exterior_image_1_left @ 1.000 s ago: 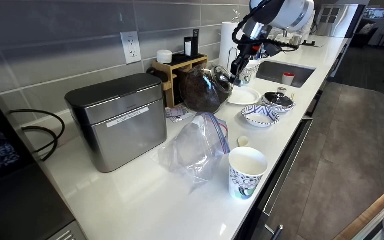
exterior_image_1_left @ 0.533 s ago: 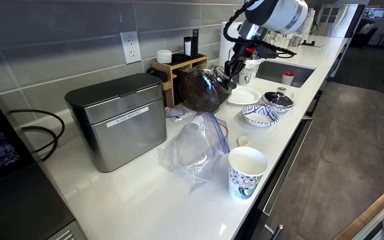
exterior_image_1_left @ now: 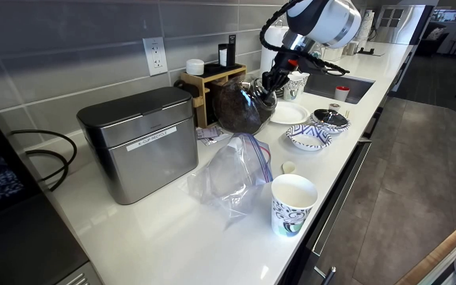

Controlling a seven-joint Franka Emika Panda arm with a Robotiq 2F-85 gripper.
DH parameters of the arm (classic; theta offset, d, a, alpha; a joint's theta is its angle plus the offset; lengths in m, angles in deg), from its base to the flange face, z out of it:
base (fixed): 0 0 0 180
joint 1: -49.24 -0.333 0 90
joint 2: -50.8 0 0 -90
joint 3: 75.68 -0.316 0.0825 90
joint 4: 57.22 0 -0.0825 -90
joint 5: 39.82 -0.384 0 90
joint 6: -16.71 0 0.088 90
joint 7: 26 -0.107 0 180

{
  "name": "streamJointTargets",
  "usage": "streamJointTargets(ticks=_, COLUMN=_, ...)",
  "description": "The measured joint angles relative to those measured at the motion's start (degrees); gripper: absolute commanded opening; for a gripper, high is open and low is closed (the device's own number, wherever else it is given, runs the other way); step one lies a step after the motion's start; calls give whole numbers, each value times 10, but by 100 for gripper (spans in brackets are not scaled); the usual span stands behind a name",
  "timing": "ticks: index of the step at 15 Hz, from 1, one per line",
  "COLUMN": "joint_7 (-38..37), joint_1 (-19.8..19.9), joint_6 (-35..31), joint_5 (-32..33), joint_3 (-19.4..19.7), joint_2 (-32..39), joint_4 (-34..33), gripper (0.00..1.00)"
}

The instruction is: Place the spoon in the coffee container

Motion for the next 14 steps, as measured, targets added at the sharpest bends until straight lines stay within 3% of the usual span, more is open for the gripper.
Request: streamJointTargets(ticks=14, joint_7=-24, joint_1=10, joint_6=-51, joint_5=-33, joint_3=-23, joint_2=21, joint_4=-3, gripper=1)
